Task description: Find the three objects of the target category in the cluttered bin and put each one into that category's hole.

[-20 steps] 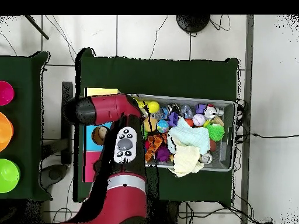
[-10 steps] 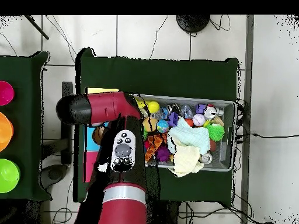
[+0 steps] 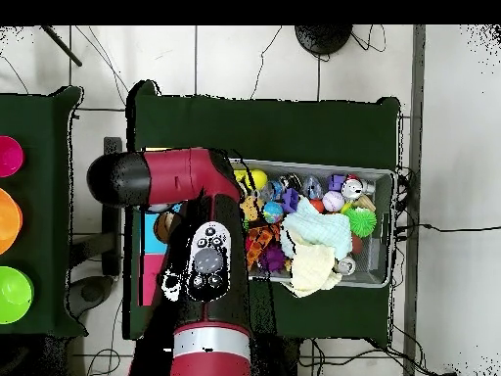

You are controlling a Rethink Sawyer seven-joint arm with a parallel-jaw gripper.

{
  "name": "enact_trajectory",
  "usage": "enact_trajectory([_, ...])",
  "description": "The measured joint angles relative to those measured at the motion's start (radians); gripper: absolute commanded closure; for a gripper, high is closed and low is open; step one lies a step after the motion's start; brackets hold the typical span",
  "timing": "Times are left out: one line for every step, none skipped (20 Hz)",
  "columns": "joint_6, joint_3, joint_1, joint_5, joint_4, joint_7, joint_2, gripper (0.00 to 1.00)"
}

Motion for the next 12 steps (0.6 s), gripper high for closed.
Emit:
enact_trajectory([0.0,0.0,-0.001,0.0,0.0,0.0,-0.002,1.0])
enact_trajectory([0.0,0.0,-0.004,0.0,0.0,0.0,-0.006,1.0])
enact_trajectory([0.0,0.0,-0.005,-0.001,0.0,0.0,-0.007,1.0])
enact_trajectory([0.0,0.0,-0.006,-0.001,0.0,0.0,-0.01,1.0])
enact_trajectory([0.0,0.0,-0.008,-0.002,0.0,0.0,-0.013,1.0])
enact_trajectory([0.0,0.0,-0.013,-0.003,0.0,0.0,-0.02,0.0])
enact_trajectory([0.0,0.0,-0.014,-0.004,0.0,0.0,-0.021,0.0])
enact_trajectory([0.0,0.0,-0.015,-0.004,0.0,0.0,-0.022,0.0])
enact_trajectory([0.0,0.0,-0.015,-0.004,0.0,0.0,-0.023,0.0])
enact_trajectory([0.0,0.0,-0.017,-0.005,0.0,0.0,-0.024,0.0])
enact_trajectory([0.0,0.0,-0.02,-0.005,0.0,0.0,-0.026,0.0])
enact_trajectory([0.0,0.0,-0.023,-0.006,0.0,0.0,-0.028,0.0])
